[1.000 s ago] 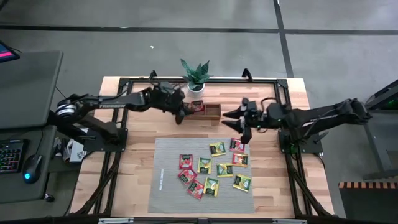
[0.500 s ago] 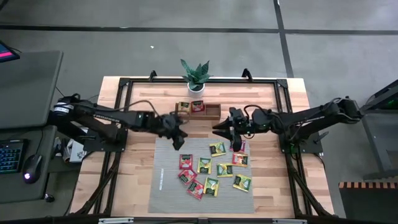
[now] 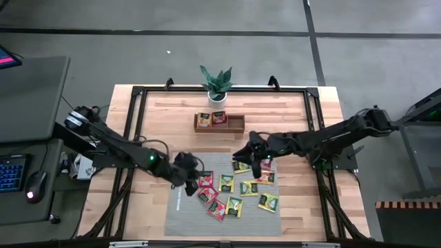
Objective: Pick & Place Tea
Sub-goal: Put the red tea bag into the middle section of the wooden organizer
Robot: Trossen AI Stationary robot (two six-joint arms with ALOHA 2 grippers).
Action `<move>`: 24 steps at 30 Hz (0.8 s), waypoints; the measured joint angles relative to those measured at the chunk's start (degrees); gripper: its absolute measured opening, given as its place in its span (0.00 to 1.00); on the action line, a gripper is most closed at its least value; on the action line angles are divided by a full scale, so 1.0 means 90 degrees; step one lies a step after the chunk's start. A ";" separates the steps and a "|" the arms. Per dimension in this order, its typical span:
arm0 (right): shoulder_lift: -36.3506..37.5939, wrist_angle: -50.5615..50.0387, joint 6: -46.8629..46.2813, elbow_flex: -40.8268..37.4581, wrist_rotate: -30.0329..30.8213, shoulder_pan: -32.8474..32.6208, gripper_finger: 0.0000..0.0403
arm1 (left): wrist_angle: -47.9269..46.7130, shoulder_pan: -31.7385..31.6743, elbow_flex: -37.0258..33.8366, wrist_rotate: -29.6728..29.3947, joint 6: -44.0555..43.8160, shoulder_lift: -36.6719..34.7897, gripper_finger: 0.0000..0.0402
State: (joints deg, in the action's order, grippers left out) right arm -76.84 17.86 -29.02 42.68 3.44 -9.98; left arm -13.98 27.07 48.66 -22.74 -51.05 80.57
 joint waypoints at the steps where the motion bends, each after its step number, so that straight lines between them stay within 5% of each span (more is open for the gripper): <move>1: -0.0121 0.0002 -0.0104 0.0000 0.0000 0.0000 0.19 | 0.0000 0.0038 0.0000 0.0005 -0.0011 0.0130 0.00; 14: -0.1139 0.0645 -0.1480 0.0000 0.0412 0.0006 0.23 | 0.0898 0.0046 -0.0001 0.0893 0.0253 0.1219 0.00; 24: -0.1226 0.0711 -0.1631 0.0000 0.0639 0.0008 0.30 | 0.0637 0.0073 0.0000 0.0794 0.0690 0.1246 0.00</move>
State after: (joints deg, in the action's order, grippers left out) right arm -87.87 24.26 -43.70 42.68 9.19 -9.91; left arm -8.25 27.73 48.66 -15.59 -44.83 91.79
